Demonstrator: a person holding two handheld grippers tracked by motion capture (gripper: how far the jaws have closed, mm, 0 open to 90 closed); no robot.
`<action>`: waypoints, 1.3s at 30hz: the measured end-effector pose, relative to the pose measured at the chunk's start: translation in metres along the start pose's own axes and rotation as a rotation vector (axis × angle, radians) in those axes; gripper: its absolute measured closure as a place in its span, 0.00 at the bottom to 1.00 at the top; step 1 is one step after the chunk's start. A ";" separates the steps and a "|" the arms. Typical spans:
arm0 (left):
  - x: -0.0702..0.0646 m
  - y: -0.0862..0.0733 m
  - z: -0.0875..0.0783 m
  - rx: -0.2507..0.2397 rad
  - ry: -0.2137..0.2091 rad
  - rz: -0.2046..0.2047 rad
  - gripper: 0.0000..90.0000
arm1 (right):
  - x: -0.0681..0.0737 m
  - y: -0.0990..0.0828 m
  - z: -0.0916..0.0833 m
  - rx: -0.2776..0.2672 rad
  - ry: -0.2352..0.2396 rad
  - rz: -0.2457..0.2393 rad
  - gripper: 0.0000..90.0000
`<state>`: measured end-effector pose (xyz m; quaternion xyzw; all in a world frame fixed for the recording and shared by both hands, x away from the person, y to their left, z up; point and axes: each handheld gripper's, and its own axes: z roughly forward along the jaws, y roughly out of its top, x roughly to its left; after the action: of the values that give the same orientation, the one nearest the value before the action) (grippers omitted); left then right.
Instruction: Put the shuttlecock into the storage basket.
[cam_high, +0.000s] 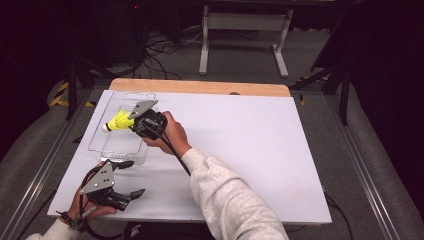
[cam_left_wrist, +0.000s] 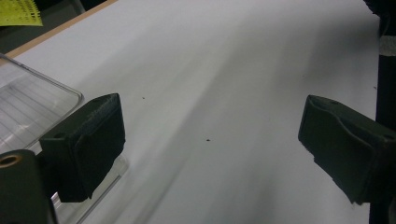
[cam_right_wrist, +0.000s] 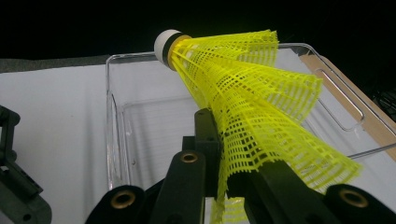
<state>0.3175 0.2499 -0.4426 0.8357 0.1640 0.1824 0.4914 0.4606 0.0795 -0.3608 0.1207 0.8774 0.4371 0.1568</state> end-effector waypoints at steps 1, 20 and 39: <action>0.000 0.000 0.000 0.000 -0.001 -0.001 0.09 | 0.000 0.001 0.001 0.001 0.004 0.000 0.98; -0.002 -0.001 -0.001 0.002 -0.008 -0.003 0.09 | 0.001 0.006 0.032 0.080 0.050 -0.018 0.97; -0.002 -0.001 -0.002 -0.003 -0.015 -0.001 0.09 | 0.002 0.001 0.052 0.145 0.072 -0.011 0.97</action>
<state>0.3144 0.2514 -0.4431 0.8362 0.1605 0.1763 0.4938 0.4784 0.1190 -0.3897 0.1112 0.9125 0.3754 0.1185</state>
